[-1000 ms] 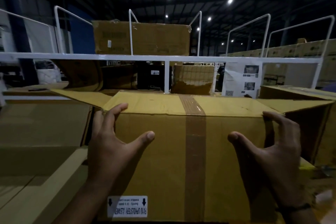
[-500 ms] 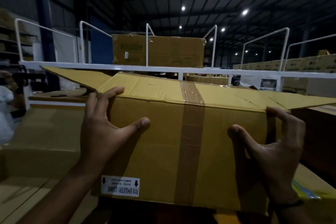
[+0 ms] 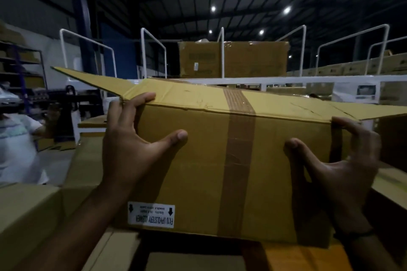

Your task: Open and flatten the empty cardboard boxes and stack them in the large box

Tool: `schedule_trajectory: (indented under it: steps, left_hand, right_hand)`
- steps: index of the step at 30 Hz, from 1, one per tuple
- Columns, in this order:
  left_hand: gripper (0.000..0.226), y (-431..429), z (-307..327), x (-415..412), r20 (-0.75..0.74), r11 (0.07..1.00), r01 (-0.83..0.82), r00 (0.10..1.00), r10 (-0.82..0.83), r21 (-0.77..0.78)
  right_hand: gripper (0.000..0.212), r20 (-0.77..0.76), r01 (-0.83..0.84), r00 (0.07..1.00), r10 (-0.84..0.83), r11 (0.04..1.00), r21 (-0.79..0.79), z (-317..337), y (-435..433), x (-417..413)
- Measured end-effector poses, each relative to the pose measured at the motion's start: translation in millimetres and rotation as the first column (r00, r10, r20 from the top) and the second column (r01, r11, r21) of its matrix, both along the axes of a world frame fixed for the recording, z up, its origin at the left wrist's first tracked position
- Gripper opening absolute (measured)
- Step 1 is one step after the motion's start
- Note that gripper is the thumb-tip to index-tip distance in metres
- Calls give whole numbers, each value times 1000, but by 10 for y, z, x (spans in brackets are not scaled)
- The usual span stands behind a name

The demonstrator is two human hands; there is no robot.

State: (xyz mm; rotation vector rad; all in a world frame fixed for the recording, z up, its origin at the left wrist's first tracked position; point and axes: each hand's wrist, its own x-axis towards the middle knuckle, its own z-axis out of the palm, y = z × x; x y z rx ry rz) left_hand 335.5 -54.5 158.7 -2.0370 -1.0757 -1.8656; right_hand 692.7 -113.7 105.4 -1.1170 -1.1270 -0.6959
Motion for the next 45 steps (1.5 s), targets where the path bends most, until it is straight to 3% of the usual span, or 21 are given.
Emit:
schedule_trajectory:
  steps: [9, 22, 33, 45]
  left_hand:
    - [96, 199, -231, -1189, -11, 998, -24, 1000, 23, -63]
    - [96, -8, -368, -1844, 18, 982, -148, 988, 151, -114]
    - [98, -77, -361, -2672, 14, 986, -139, 990, 141, -96]
    - [86, 82, -676, -4152, 37, 995, 23, 999, -19, -94]
  right_hand:
    - [90, -21, -45, 999, 43, 995, -89, -195, 203, -1179]
    - [87, -37, -284, 959, 282, 953, -103, -181, 297, -1840]
    - [86, -48, -226, 974, 223, 970, -88, -234, 194, -2676]
    - [80, -20, -56, 998, 54, 996, -70, -430, -43, -4221]
